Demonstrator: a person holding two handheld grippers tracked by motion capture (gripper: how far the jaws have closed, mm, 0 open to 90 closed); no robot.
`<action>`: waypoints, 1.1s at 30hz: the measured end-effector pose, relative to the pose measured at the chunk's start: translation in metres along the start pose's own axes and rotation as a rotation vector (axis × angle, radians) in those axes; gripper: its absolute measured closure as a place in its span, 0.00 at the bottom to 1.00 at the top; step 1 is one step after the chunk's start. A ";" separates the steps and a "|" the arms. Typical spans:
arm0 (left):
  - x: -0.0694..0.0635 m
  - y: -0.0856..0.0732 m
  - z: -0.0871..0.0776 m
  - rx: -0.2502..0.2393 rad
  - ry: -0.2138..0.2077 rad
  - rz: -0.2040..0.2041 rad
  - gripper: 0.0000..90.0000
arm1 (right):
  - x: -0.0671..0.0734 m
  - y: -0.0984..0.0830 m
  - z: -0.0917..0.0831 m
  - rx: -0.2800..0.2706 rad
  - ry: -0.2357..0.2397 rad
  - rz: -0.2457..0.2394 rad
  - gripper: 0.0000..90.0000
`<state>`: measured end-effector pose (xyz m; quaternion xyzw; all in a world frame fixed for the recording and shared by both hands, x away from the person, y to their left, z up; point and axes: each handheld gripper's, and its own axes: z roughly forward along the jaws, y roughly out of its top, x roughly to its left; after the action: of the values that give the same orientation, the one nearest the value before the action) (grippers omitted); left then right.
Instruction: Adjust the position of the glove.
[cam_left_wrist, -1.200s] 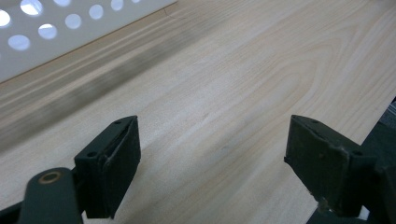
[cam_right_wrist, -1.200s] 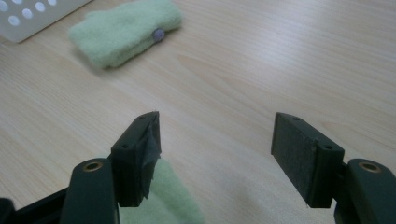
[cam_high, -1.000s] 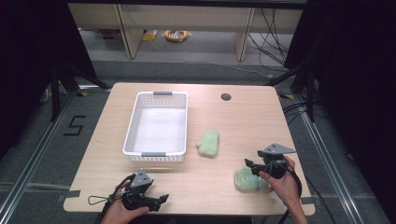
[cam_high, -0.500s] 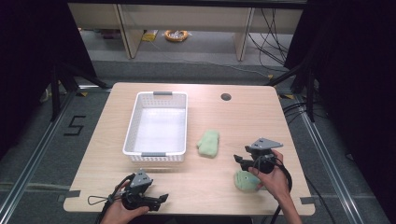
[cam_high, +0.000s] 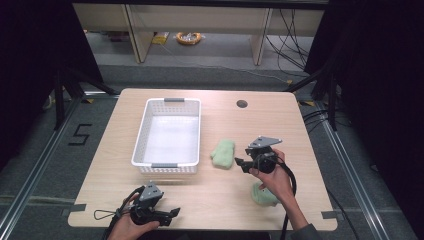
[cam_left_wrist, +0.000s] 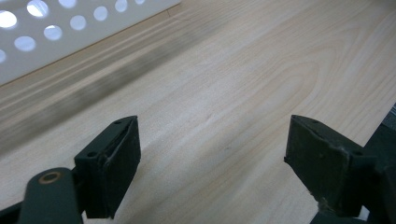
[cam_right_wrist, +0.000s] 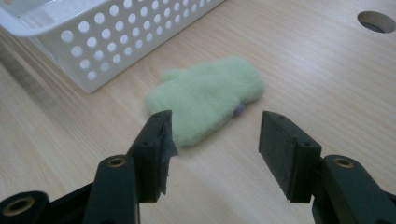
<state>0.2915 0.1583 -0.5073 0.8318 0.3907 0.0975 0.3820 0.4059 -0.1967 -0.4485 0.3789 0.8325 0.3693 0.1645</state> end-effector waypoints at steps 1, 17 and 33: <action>0.000 0.000 0.000 -0.001 -0.001 0.000 0.20 | 0.001 0.001 0.002 0.004 -0.001 0.006 0.51; -0.001 0.000 0.000 -0.015 -0.002 -0.012 0.20 | -0.003 0.027 0.057 0.073 0.023 0.002 0.69; -0.001 -0.001 0.000 -0.018 -0.003 -0.033 0.20 | -0.011 0.027 0.087 0.155 0.049 0.017 0.73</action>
<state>0.2906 0.1577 -0.5080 0.8220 0.4029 0.0936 0.3914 0.4754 -0.1503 -0.4872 0.3883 0.8592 0.3141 0.1112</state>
